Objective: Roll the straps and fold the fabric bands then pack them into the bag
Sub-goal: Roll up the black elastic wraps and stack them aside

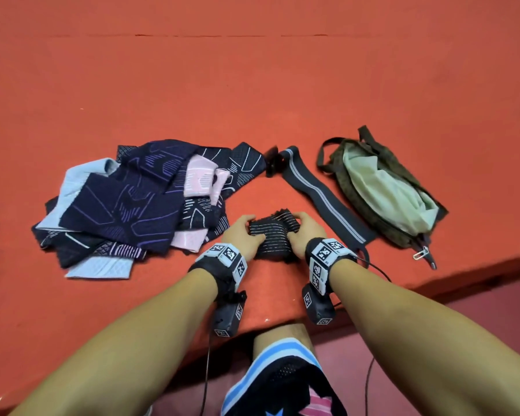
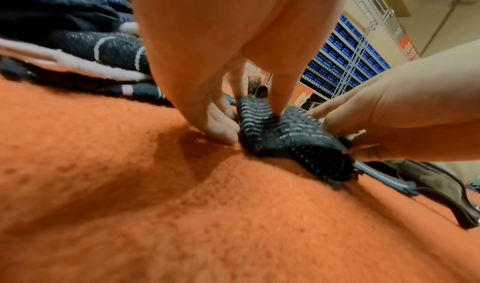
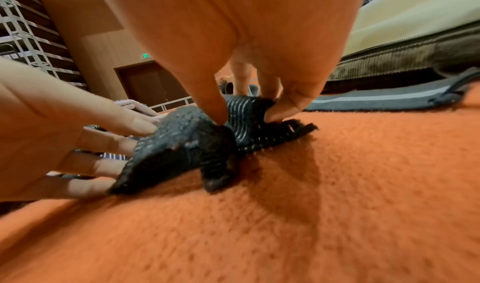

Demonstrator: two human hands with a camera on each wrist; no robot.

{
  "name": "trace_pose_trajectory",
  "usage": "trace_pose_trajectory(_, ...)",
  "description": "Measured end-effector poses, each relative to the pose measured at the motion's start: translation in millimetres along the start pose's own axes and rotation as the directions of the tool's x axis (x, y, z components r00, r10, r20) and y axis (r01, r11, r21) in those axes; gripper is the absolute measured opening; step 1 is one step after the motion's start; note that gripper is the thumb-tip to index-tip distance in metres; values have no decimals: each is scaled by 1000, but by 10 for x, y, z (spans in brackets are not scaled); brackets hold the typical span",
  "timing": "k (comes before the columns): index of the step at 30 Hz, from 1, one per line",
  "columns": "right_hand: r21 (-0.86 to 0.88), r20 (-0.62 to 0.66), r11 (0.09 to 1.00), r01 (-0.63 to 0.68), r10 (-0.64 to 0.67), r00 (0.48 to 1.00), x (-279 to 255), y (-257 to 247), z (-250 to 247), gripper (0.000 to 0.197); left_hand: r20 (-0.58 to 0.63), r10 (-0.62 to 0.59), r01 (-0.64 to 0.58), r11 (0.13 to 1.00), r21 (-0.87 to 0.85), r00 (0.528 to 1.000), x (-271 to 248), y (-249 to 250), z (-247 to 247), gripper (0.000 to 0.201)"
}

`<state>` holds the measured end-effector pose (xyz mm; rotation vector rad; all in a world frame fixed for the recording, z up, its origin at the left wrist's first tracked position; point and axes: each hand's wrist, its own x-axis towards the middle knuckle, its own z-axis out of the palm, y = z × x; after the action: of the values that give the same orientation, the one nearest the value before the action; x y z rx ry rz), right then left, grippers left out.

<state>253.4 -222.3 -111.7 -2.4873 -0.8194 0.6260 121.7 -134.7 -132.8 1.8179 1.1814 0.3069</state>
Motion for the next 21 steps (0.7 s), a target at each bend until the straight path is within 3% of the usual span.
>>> trace_pose_trajectory(4,77,11,997,10,-11,1000,-8,-35,27,34,-24,58,-56,996,62,998,-55,-40,-94,15)
trace_pose_trajectory(10,194,15,981,27,-31,999,-116,-335,201,28,-88,-35,35,999,-3,995,-264,-219,-653,21)
trace_pose_trajectory(13,199,46,974,110,-121,992,-229,-594,342,19,-10,-28,29,981,192,1000,-394,-387,-1058,11)
trace_pose_trajectory(15,189,66,969,157,-173,983,-313,-752,443,13,42,-54,42,966,255,998,-463,-555,-1259,40)
trace_pose_trajectory(16,186,76,967,171,-188,979,-350,-815,497,11,50,-88,75,974,214,995,-529,-589,-1334,44)
trace_pose_trajectory(18,187,94,964,187,-207,974,-422,-927,599,9,-24,-147,148,989,27,989,-664,-638,-1467,22)
trace_pose_trajectory(20,175,96,964,198,-217,971,-479,-1024,680,12,-91,-226,210,965,-154,970,-760,-713,-1563,54)
trace_pose_trajectory(21,164,97,966,202,-220,971,-503,-1066,713,16,-87,-194,180,973,-144,977,-779,-785,-1592,63)
